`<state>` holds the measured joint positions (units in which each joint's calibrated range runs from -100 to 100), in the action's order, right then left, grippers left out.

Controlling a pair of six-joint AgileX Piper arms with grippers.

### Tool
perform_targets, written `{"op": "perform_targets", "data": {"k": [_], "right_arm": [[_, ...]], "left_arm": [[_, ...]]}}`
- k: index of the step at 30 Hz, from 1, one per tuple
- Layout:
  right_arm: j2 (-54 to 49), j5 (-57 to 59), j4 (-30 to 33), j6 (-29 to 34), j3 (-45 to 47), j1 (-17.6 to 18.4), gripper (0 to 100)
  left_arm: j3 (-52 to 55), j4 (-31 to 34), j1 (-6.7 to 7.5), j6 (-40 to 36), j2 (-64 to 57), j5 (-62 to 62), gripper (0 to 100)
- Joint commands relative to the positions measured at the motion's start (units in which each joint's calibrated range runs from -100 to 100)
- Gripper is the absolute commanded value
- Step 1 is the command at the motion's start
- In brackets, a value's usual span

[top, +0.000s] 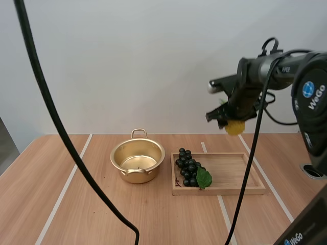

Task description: Open the pot, put the pineapple inside, and close it

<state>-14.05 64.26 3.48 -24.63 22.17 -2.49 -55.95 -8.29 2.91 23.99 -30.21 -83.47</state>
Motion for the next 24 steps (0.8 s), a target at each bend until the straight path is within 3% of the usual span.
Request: {"op": "perform_targets", "data": {"k": [1,6,11,24], "right_arm": [[-4.29,6.62,-0.46,-0.68,-7.76,1.43,0],[-6.69,16.40,-6.46,-2.75,-19.89,5.11,0],[-6.69,22.67,-14.83,-5.84,-22.51,9.76,0],[9.73,33.16,-14.36,-7.44,-22.51,19.19,0]], "left_arm": [[-0.30,1.58,0.12,-2.17,-0.15,0.46,0],[-0.30,2.53,0.12,-2.98,-0.15,0.63,0],[-0.30,2.53,0.12,-2.98,-0.15,0.42,0],[-0.30,3.29,0.12,-2.98,-0.15,-4.99,0]]}}
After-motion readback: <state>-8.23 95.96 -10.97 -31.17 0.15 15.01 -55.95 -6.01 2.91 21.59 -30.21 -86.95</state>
